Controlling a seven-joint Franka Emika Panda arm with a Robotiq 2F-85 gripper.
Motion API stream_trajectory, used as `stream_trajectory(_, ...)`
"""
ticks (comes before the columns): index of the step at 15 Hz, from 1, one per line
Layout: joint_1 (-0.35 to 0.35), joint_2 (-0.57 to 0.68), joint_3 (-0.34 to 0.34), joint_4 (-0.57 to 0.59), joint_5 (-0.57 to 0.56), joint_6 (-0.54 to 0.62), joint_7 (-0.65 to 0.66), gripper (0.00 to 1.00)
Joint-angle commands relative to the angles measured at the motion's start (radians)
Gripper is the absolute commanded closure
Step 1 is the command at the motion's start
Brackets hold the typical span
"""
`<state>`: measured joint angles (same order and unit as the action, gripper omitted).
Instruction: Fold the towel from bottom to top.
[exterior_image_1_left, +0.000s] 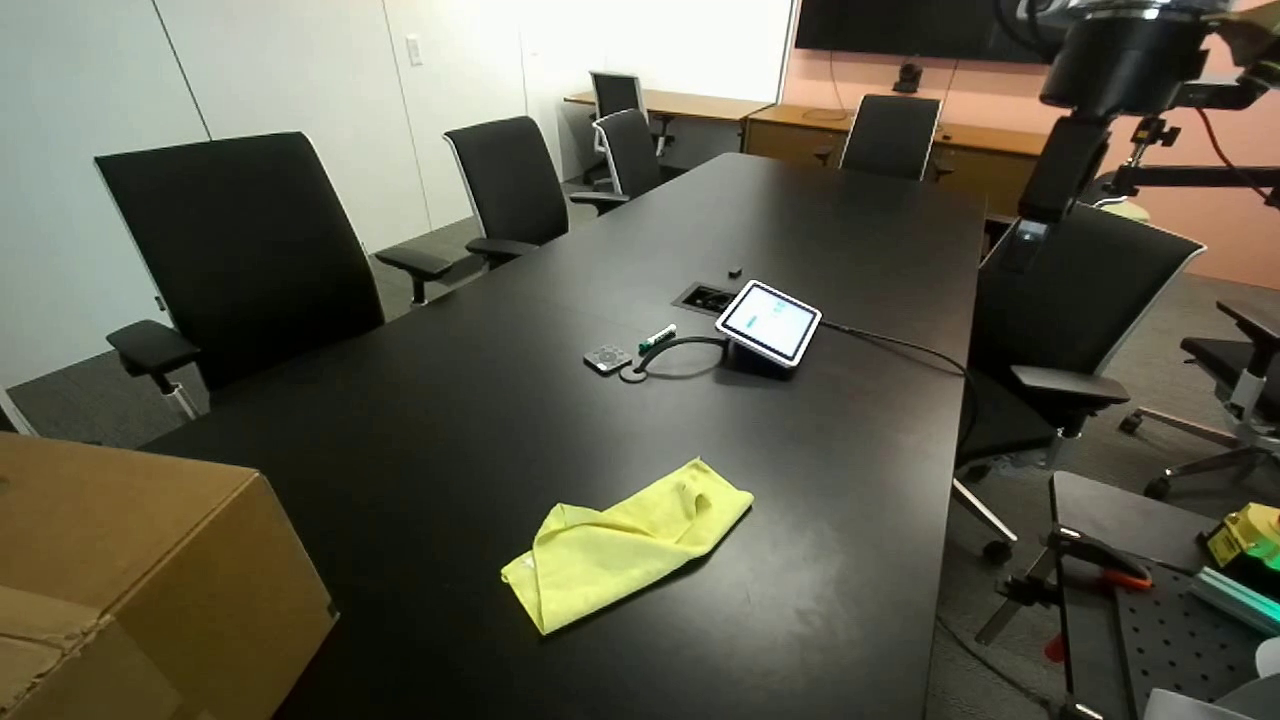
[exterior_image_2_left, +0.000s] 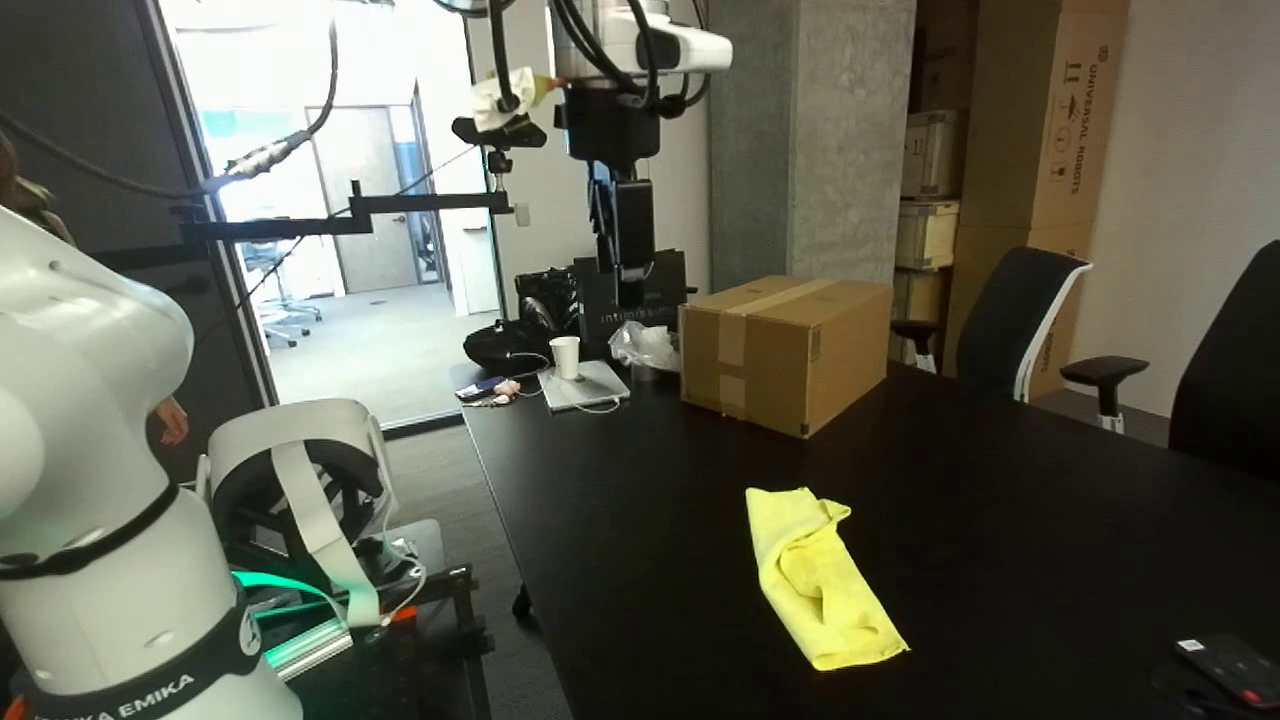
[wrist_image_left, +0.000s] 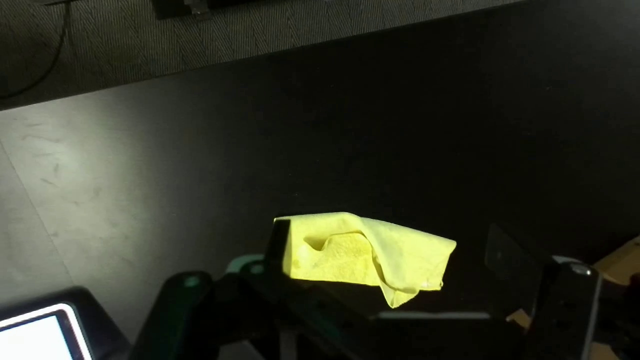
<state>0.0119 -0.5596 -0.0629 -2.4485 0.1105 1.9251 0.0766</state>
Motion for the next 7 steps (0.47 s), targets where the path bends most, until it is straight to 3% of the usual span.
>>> stream_trajectory(1, -0.017, -0.009, 0.014, -0.006, 0.008, -0.004, -0.009, 0.00)
stream_trajectory(7, -0.017, -0.006, 0.014, -0.016, 0.008, -0.003, -0.013, 0.00)
